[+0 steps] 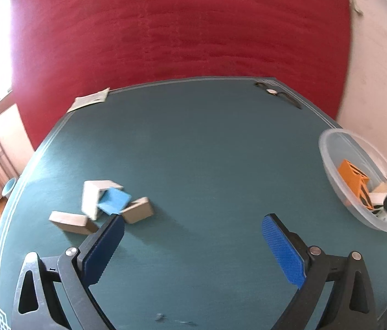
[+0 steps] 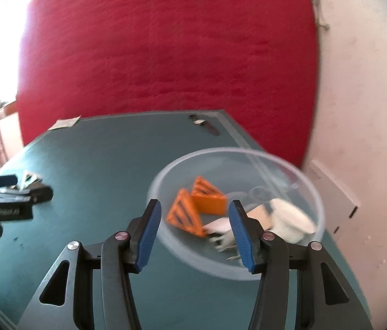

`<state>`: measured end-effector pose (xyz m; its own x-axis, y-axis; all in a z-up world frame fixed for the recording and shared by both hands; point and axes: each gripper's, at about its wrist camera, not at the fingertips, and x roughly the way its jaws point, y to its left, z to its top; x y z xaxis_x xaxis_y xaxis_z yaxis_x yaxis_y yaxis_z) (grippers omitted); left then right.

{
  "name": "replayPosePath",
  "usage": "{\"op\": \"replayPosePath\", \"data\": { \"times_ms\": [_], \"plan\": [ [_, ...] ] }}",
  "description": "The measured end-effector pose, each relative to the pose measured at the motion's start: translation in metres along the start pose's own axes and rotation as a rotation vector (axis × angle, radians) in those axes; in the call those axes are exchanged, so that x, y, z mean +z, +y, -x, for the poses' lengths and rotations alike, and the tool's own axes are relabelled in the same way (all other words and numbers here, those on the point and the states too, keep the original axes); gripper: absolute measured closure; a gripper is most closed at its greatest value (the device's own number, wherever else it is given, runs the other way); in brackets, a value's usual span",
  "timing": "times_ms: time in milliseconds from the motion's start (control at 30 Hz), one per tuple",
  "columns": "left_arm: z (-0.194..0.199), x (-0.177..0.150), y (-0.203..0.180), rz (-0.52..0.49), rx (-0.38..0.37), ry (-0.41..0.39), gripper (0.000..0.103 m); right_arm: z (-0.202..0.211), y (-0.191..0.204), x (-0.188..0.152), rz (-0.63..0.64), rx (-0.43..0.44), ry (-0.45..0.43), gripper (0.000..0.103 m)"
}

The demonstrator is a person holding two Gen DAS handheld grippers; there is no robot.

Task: Organize rigid objects
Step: 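Withdraw both grippers from the bowl toward the remaining blocks, then grasp the long tan rectangular block with the left gripper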

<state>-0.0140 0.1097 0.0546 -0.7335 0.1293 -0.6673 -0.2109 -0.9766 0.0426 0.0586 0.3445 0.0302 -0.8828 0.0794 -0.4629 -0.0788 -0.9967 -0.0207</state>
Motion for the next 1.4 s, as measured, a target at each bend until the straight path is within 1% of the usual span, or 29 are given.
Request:
{"op": "replayPosePath", "data": {
  "times_ms": [133,367,533,733,867,967,1100,1167,1400],
  "plan": [
    [0.001,-0.001,0.02,0.044,0.019,-0.004,0.001,0.005,0.024,-0.008,0.053,0.055,0.018,0.05],
    [0.003,-0.002,0.059,0.126,0.079,-0.014,0.001,0.009,0.056,-0.018,0.132,0.136,0.045,0.05],
    [0.005,-0.007,0.085,0.166,0.132,-0.018,0.001,0.006,0.061,-0.022,0.138,0.157,0.074,0.05],
    [-0.001,-0.016,0.106,0.184,0.176,0.009,0.001,0.006,0.056,-0.023,0.113,0.165,0.098,0.05],
    [-0.013,-0.016,0.118,0.201,0.202,0.031,0.001,0.003,0.058,-0.021,0.119,0.17,0.105,0.05],
    [-0.021,-0.016,0.124,0.216,0.204,0.054,0.001,0.005,0.059,-0.021,0.12,0.17,0.106,0.05],
    [-0.029,-0.016,0.128,0.202,0.216,0.071,0.001,0.005,0.059,-0.021,0.116,0.171,0.113,0.05],
    [-0.033,-0.015,0.13,0.199,0.196,0.084,0.001,0.005,0.058,-0.021,0.114,0.172,0.116,0.05],
    [-0.04,-0.013,0.136,0.205,0.168,0.112,0.001,0.004,0.059,-0.021,0.12,0.171,0.12,0.049]
  ]
}}
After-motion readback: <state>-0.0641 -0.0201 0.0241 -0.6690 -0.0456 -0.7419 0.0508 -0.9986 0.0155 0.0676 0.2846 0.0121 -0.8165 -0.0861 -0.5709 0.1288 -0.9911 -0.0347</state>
